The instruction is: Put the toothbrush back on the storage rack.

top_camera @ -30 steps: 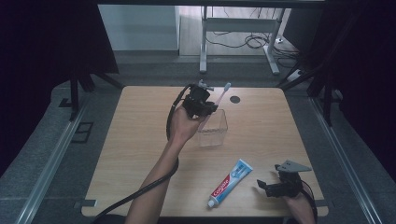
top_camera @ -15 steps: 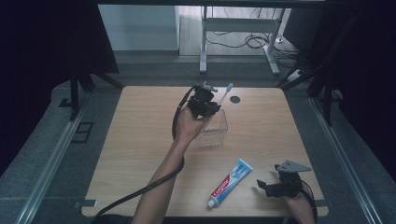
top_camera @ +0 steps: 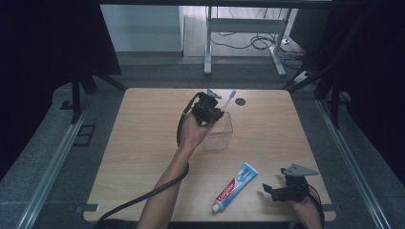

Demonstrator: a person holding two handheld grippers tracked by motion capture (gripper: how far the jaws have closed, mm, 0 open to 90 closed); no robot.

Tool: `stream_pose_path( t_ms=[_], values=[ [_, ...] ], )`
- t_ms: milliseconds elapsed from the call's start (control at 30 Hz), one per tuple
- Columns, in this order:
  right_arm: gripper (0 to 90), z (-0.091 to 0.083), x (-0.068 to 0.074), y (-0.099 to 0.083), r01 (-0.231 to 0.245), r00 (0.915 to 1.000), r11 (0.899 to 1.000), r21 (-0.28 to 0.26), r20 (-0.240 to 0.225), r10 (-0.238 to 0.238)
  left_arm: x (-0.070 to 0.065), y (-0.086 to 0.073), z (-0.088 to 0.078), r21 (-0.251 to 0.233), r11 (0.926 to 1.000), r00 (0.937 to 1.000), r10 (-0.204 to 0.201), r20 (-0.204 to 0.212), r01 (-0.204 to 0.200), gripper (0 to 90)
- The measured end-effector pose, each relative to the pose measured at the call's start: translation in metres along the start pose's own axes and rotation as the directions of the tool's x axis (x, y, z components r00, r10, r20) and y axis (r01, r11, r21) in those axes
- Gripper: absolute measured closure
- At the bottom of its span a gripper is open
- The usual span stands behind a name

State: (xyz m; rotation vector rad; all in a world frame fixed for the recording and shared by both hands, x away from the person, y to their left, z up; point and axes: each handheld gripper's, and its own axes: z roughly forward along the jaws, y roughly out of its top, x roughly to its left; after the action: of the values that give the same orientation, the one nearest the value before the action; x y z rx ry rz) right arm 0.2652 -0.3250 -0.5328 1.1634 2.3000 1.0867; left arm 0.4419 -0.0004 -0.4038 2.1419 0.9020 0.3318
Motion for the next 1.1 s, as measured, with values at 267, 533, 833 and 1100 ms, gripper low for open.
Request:
stream_pose_path(
  t_ms=[267,533,833,1100],
  values=[
    [0.0,0.0,0.0,0.0,-0.003,1.0,1.0,-0.003,-0.001,0.003,0.001,-0.007,0.009,0.014,0.9999,1.0,-0.003,0.007,0.003,78.8],
    [0.0,0.0,0.0,0.0,-0.005,1.0,1.0,-0.001,-0.002,0.005,-0.001,-0.015,0.02,0.037,0.9993,1.0,0.002,0.006,-0.002,78.8],
    [0.0,0.001,0.0,0.0,-0.005,1.0,1.0,0.004,-0.004,0.005,-0.004,-0.023,0.031,0.067,0.9975,0.9997,0.025,-0.005,-0.025,78.8],
    [0.0,0.001,-0.001,-0.001,0.001,1.0,1.0,0.006,-0.003,-0.001,-0.007,-0.026,0.039,0.101,0.9929,0.9977,0.065,-0.021,-0.062,78.7]
  ],
)
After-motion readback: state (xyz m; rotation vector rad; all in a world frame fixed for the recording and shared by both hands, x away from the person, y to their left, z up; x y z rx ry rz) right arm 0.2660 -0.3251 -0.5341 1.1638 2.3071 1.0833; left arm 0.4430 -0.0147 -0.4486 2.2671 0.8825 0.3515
